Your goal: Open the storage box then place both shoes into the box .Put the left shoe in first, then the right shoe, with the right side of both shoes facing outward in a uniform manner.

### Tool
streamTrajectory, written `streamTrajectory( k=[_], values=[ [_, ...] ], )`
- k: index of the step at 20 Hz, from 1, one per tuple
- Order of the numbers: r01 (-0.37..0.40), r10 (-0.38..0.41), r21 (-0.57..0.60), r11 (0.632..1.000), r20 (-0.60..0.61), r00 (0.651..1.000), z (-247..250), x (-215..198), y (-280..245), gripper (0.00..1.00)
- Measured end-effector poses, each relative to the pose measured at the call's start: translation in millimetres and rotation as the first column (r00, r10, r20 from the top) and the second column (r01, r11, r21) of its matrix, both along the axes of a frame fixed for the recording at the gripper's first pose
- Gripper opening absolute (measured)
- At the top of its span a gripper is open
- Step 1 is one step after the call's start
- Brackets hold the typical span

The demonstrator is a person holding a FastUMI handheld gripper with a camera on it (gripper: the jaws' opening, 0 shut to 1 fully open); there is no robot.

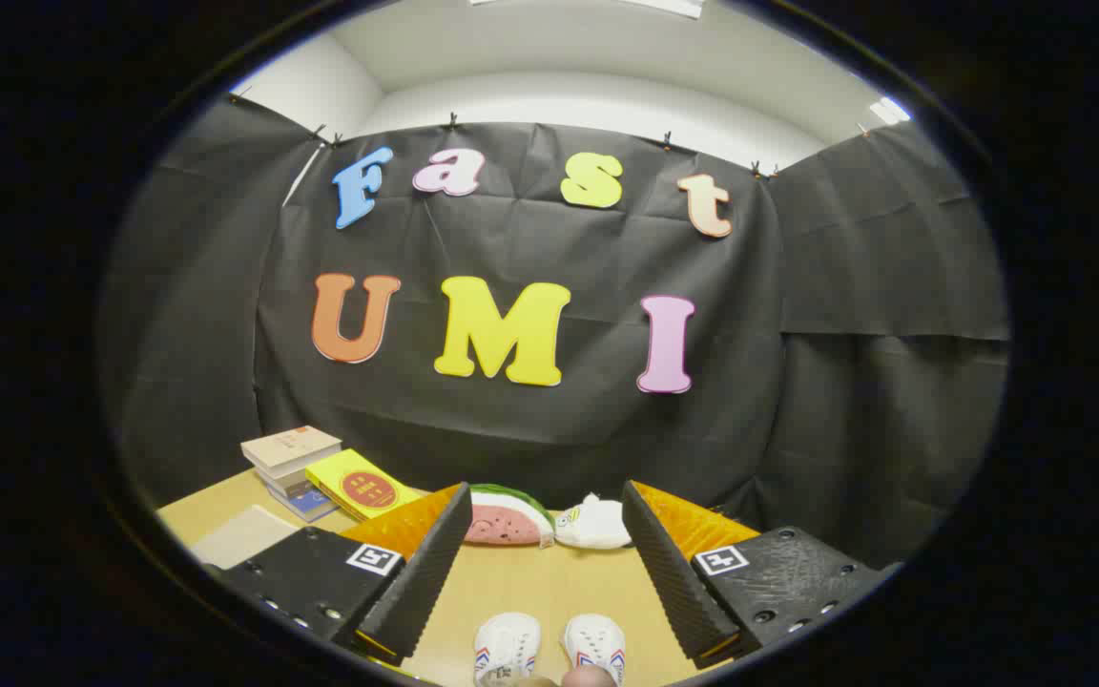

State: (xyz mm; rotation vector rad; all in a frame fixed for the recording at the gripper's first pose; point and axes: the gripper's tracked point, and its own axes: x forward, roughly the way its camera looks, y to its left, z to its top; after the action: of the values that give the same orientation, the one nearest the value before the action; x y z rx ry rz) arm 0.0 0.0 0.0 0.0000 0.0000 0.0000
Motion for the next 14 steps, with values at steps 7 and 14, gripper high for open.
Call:
streamTrajectory(
  k=[7,14],
  values=[
    [-0.035,0.035,0.022,0.999,-0.006,0.999,-2.2,-3.0,14.1,0.95],
    [-0.057,0.056,-0.019,0.998,-0.005,0.998,-2.7,-9.2,18.0,0.95]
  ],
)
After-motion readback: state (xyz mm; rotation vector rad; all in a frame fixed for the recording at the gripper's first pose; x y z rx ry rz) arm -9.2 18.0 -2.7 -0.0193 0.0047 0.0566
